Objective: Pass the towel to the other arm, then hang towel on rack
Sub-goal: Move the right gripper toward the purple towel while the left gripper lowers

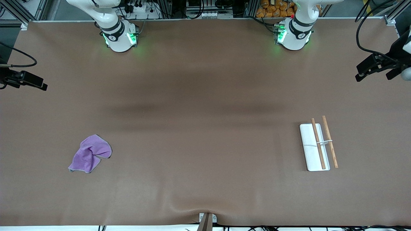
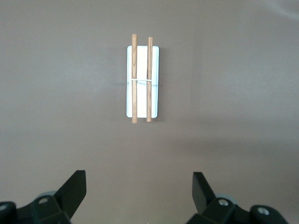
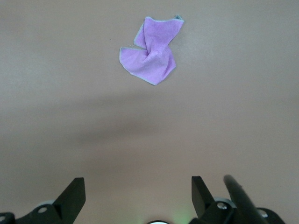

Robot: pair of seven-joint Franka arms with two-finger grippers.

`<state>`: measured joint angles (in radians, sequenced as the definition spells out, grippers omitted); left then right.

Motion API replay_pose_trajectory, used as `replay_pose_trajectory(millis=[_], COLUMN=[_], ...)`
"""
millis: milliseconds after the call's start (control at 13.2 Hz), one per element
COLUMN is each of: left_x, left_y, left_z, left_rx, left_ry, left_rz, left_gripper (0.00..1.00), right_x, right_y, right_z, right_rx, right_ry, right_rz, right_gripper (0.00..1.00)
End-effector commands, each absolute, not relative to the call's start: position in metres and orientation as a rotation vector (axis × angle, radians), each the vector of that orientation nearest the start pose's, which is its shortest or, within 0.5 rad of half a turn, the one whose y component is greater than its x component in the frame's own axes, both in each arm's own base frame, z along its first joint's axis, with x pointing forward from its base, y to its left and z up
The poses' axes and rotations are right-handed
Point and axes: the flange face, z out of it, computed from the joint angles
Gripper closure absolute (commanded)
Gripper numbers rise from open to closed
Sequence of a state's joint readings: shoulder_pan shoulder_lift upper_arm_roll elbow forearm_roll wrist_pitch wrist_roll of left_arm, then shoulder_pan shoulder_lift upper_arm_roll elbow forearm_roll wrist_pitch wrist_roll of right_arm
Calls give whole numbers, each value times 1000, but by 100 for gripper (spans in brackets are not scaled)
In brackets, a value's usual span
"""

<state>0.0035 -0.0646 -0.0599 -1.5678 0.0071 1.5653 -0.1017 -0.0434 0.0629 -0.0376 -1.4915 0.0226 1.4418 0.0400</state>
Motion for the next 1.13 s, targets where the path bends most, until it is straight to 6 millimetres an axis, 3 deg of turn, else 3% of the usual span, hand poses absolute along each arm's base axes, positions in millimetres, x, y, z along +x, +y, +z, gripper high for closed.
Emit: replay_pose_trajectory(millis=[0, 755, 1057], left_x=[531, 528, 525], left_y=[-34, -33, -47], left_z=[666, 658, 653], left_rx=[-3135, -3135, -3145], left_ry=[-29, -20, -11], left_rz=[-87, -10, 37], left_gripper=[0, 0, 0], right_x=[557, 558, 564], right_y=[-45, -46, -46], right_z=[616, 616, 610], right_rx=[-3104, -3106, -3107], right_ry=[193, 195, 196], right_rz=[171, 164, 152], right_gripper=[0, 0, 0])
